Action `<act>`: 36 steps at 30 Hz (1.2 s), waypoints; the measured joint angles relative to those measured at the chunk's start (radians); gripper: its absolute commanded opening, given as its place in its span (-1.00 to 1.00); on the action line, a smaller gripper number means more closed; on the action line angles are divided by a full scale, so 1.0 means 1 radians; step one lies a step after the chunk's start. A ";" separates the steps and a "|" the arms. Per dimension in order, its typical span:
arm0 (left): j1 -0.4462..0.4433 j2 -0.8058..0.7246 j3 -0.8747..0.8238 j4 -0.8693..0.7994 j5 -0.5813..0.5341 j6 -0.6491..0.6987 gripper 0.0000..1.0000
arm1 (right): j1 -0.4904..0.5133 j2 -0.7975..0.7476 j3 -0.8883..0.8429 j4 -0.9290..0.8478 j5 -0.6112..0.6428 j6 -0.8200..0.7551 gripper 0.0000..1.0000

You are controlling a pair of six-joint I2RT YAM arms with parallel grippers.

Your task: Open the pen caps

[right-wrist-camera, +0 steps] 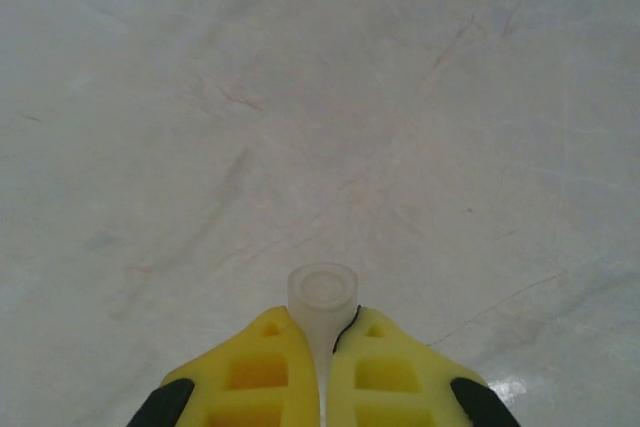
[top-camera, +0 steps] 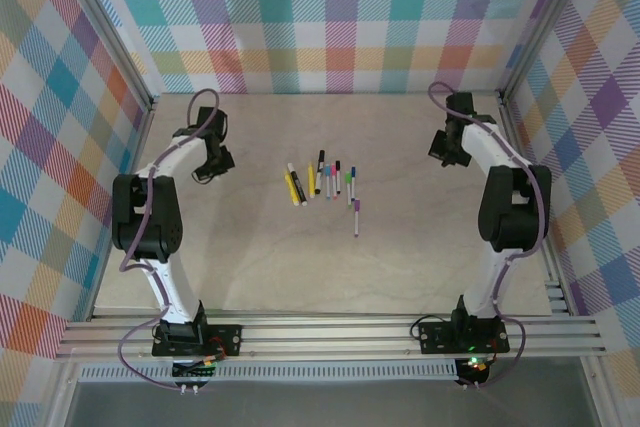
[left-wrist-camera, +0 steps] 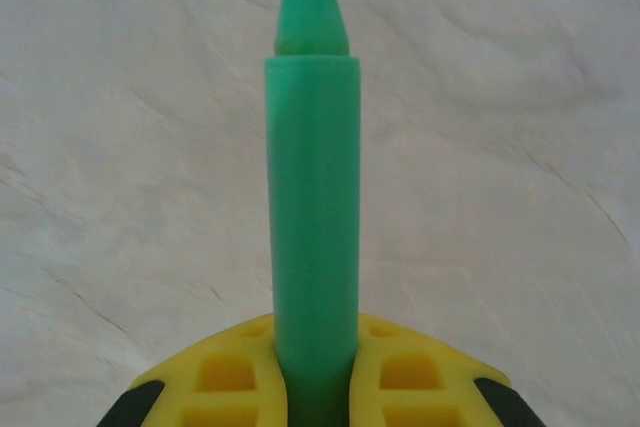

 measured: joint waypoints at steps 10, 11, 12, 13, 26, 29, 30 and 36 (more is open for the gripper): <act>0.077 0.104 0.069 0.000 -0.008 -0.010 -1.00 | -0.021 0.046 -0.016 0.002 -0.005 0.004 -1.00; 0.080 0.116 0.069 0.001 -0.006 -0.010 -1.00 | -0.022 0.047 -0.016 0.003 -0.008 0.004 -1.00; 0.085 0.132 0.069 0.001 -0.002 -0.012 -1.00 | -0.022 0.050 -0.016 0.003 -0.010 0.004 -1.00; 0.087 0.147 0.070 0.001 0.000 -0.013 -1.00 | -0.023 0.054 -0.017 0.006 -0.014 0.004 -1.00; 0.087 0.197 0.087 0.018 0.050 -0.054 -0.59 | -0.027 0.077 -0.047 0.024 -0.040 0.002 -0.49; 0.088 0.197 0.087 0.019 0.053 -0.060 -0.45 | -0.027 0.077 -0.047 0.021 -0.045 0.002 -0.37; 0.088 0.197 0.087 0.020 0.055 -0.061 -0.38 | -0.027 0.077 -0.047 0.020 -0.047 0.003 -0.34; 0.087 0.197 0.089 0.024 0.074 -0.061 -0.23 | -0.027 0.077 -0.047 0.001 -0.054 0.004 -0.22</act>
